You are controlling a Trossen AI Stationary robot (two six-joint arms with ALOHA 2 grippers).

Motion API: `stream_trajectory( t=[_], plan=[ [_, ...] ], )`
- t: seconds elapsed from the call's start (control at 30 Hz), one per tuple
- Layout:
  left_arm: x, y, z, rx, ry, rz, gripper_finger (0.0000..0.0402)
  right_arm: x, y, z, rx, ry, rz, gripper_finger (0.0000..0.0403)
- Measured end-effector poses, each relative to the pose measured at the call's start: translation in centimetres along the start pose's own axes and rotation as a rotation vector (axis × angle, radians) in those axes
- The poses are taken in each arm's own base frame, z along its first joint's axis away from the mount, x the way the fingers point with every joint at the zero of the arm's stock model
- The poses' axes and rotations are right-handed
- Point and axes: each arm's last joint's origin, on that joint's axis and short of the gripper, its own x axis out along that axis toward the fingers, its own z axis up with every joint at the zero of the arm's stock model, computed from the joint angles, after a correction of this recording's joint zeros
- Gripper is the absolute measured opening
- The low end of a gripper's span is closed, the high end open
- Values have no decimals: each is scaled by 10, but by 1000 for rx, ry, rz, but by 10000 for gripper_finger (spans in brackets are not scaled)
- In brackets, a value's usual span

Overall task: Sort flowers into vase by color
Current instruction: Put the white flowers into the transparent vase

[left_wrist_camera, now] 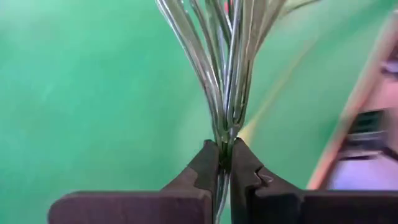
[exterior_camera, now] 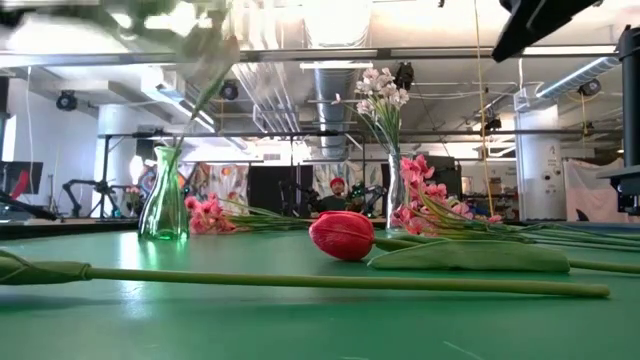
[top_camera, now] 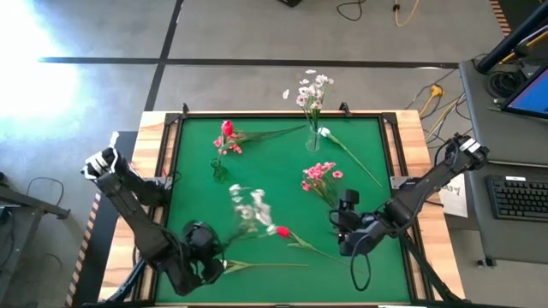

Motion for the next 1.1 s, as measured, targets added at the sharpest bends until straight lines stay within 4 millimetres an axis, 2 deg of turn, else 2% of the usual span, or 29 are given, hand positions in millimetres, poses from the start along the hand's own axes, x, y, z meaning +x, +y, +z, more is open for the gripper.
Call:
stream_trajectory(
  t=[0.2,0.43,0.57,0.77,0.97,1.1],
  plan=[
    [-16,-26,41,199,-116,-107,0,14,5,-7,-30,-102,3,290],
    [-7,-47,85,507,-349,-225,0,28,11,-8,-34,-313,17,292],
    [12,-42,106,603,-428,-197,0,30,14,-2,-44,-497,8,289],
    [39,-29,119,662,-561,-206,0,21,6,20,57,-809,18,288],
    [62,-14,127,625,-668,-198,0,34,-4,35,63,-898,93,286],
    [71,-6,130,608,-689,-177,0,46,-16,43,99,-911,39,287]
  ],
)
